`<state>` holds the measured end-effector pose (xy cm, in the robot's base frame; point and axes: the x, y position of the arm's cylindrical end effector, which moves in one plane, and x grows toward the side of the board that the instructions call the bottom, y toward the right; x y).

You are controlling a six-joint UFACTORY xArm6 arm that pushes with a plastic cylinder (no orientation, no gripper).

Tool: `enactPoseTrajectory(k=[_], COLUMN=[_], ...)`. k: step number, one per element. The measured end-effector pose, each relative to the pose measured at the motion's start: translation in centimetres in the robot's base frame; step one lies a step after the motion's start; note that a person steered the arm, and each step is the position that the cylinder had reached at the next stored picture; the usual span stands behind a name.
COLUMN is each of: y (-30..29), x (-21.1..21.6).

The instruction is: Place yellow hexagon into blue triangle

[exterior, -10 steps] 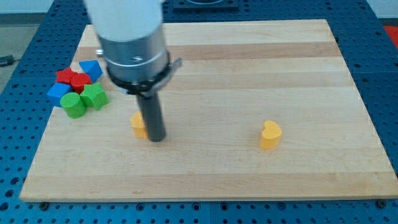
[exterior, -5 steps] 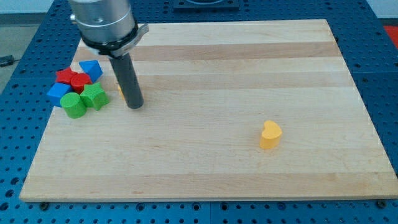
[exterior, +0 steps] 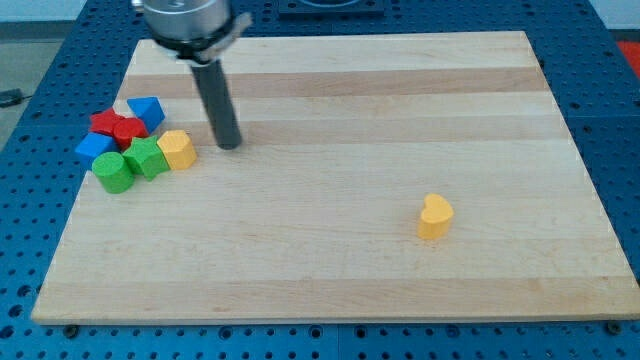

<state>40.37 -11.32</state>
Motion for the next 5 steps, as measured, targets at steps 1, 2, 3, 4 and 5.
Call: enactPoseTrajectory(k=[1, 2, 3, 4, 5], y=[1.1, -2.4, -6.5, -7.8, -7.9], x=[3.0, 4.0, 4.0, 2.3, -0.7])
